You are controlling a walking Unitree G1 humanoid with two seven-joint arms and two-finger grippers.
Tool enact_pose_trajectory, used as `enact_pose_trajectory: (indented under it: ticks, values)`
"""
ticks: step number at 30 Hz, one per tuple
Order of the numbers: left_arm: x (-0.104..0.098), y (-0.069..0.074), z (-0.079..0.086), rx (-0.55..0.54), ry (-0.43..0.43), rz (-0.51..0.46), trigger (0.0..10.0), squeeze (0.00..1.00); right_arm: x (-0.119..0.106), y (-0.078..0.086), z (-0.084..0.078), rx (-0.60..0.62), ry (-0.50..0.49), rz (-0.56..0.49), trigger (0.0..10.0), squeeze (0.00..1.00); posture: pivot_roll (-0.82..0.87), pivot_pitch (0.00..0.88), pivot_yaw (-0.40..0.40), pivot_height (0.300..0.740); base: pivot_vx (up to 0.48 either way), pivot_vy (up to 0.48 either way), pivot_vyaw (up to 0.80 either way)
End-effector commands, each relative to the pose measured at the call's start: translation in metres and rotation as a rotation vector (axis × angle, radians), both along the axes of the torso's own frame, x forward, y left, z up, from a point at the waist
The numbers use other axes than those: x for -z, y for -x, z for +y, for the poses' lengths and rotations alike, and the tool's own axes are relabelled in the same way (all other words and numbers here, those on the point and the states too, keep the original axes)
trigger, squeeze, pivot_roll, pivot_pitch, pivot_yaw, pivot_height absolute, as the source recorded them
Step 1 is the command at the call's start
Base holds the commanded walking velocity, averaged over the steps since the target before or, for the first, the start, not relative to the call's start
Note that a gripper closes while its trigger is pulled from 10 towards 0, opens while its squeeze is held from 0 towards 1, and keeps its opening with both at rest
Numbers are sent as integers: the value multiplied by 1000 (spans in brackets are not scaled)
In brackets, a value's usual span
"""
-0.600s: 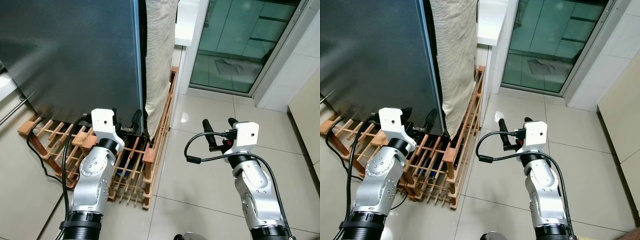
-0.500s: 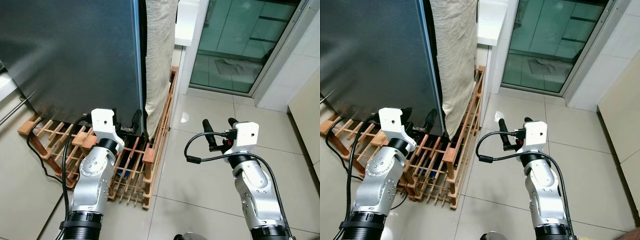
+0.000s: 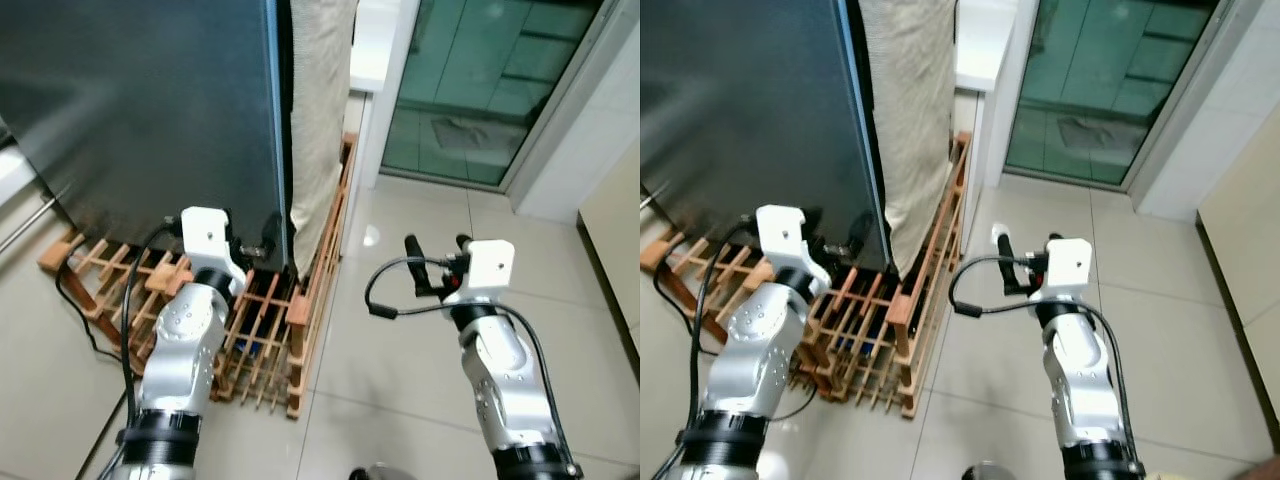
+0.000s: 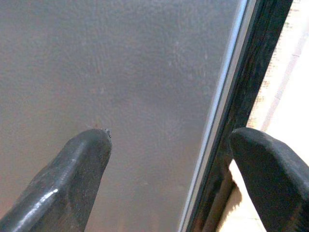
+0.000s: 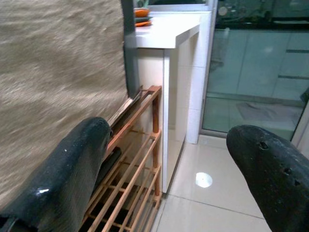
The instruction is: Restocking fridge
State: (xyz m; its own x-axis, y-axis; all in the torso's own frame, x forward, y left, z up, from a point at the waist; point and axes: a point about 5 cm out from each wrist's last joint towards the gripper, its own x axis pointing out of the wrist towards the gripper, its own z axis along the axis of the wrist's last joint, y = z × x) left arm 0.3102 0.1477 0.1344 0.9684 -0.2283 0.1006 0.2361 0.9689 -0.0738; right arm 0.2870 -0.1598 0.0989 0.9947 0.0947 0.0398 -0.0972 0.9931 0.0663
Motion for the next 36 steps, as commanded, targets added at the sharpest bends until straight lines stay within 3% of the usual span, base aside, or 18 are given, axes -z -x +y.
enact_pose_trajectory:
  ticks: [1,11,15,20,24,30,36]
  values:
    - [4,1,-1,11,1,27,10000,0,-1,-1,-5,31,-15,-3,10000,0,-77,0,-1,740,0,0,0]
    - [2,-1,-1,13,10,19,10000,0,-2,1,-2,4,-6,-9,10000,0,-80,0,-16,740,0,0,0]
    - [-2,-2,-3,4,52,24,10000,0,-3,1,-2,3,-5,-11,10000,0,-86,0,-18,740,0,0,0]
    - [-23,11,-14,90,0,-53,10000,0,-6,3,-5,2,7,-21,10000,0,-94,0,-19,740,0,0,0]
    - [-36,20,-13,99,7,-70,10000,0,-5,4,-5,-5,17,-21,10000,0,-71,0,-25,740,0,0,0]
    - [-50,24,-10,116,31,-74,10000,0,-2,0,-2,-23,21,-9,10000,0,-51,0,-31,740,0,0,0]
    - [-53,22,-20,127,33,-62,10000,0,-4,-4,-2,-25,22,-11,10000,0,-55,0,-30,740,0,0,0]
